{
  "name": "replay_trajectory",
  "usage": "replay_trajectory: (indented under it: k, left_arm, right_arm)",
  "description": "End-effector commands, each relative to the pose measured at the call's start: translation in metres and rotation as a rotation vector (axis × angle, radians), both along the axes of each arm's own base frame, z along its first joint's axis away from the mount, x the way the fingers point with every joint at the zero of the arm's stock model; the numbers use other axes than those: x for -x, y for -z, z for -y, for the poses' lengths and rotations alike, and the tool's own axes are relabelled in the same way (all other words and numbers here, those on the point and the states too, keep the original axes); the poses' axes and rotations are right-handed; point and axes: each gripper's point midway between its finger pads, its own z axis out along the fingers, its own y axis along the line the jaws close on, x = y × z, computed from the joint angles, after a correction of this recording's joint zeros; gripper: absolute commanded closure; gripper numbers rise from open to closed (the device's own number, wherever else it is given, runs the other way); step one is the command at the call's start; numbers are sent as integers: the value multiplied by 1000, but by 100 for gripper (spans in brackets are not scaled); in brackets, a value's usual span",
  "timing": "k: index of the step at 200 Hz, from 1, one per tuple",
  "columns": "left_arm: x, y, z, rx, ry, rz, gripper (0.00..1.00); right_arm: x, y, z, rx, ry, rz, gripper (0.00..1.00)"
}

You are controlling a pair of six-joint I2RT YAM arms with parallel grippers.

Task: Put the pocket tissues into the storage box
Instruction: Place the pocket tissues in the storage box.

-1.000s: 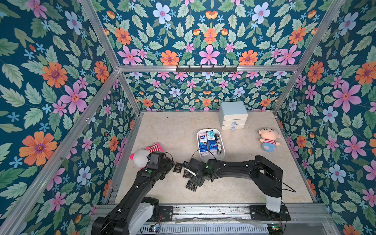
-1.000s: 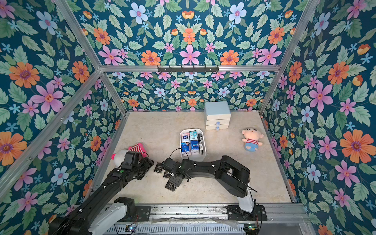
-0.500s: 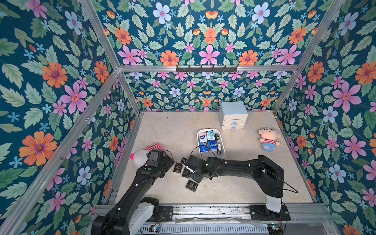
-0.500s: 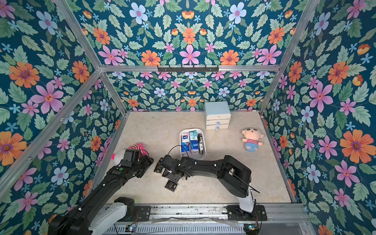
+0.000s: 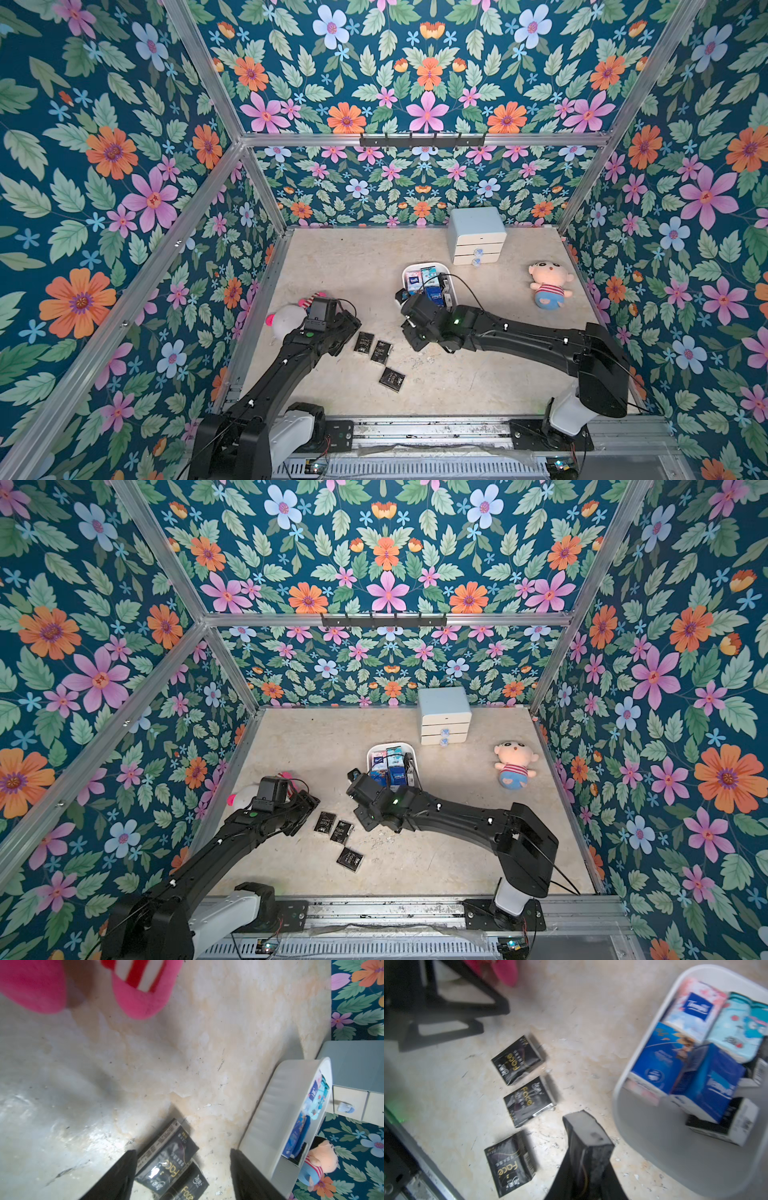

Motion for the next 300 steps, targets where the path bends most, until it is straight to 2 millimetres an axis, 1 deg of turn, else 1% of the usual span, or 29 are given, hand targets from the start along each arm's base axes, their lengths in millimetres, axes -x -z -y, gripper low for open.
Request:
replay_trajectory:
  k: [1,17,25,42,56,72,78,80,83,101,130,140,165,180,187,201,220,240,254,277,300]
  left_arm:
    - [-5,-8,9,28,40,29,24]
    - [-1,-7,9,20,48,22,25]
    - [2,-5,8,12,49,17,25]
    - [11,-1,7,12,48,14,25]
    - [18,1,6,22,43,15,25]
    - [26,2,4,27,32,20,25]
    - [28,3,2,27,24,22,25]
    - [29,3,2,28,22,23,25]
    - [30,3,1,27,19,27,25]
    - [36,6,-2,27,3,29,25]
    - [38,8,-3,24,2,20,25]
    - [37,8,-2,25,7,18,25]
    - [31,3,1,17,25,20,25]
    - [27,1,2,16,33,18,25]
    - [26,0,3,14,38,19,25]
    - [24,0,3,11,40,15,25]
    - [21,-2,4,10,45,23,25]
    - [18,-5,5,10,45,34,25]
    - [14,-8,5,7,47,44,25]
    - [7,-12,7,9,47,54,25]
    - [3,-11,7,15,26,61,25]
  right_arm:
    - [-20,-20,2,-132,105,5,81]
    - [-34,-27,5,-179,136,9,81]
    - [-41,-27,6,-195,151,7,81]
    - [-56,-21,10,-220,172,-15,81]
    - [-67,-12,14,-228,192,-37,81]
    - [-72,-6,16,-248,201,-61,80]
    - [-72,-5,15,-257,196,-67,80]
    - [-72,6,13,-239,195,-85,80]
    - [-72,10,12,-235,192,-90,80]
    - [-69,18,9,-247,180,-113,79]
    - [-65,33,8,-254,186,-144,76]
    - [-65,37,8,-255,197,-148,76]
    - [-70,41,5,-261,204,-143,75]
    - [-73,43,4,-253,212,-139,72]
    - [-74,42,4,-251,215,-135,68]
    - [-75,42,4,-245,216,-129,65]
    - [-76,40,5,-236,207,-123,47]
    - [-75,35,7,-225,203,-115,39]
    - [-77,33,10,-216,209,-102,36]
    - [-74,25,14,-193,196,-90,35]
    - [-54,16,10,-136,131,-44,34]
